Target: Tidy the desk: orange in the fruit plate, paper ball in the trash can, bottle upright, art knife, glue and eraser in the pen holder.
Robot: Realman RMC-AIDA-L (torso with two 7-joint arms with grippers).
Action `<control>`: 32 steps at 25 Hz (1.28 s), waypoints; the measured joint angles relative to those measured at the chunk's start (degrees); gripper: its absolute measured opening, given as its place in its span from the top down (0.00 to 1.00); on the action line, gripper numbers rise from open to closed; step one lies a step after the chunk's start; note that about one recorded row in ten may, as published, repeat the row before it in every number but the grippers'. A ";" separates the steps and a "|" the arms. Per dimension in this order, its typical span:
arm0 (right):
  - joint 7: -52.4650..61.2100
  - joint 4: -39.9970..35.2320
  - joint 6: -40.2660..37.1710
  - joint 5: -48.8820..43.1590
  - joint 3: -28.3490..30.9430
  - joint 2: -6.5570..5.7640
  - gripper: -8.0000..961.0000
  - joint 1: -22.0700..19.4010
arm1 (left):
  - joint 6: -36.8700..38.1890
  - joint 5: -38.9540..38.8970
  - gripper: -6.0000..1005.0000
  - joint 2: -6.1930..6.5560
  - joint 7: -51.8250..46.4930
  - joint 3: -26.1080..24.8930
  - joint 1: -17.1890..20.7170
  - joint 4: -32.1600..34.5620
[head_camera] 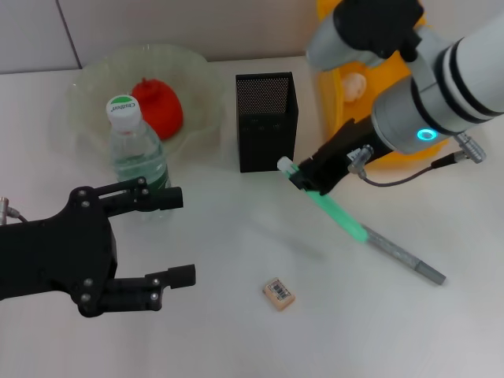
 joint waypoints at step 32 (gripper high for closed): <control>-58.22 20.12 26.18 56.96 11.51 -0.10 0.84 -9.25 | -0.45 0.09 0.20 -1.80 -1.93 0.16 -0.14 -2.00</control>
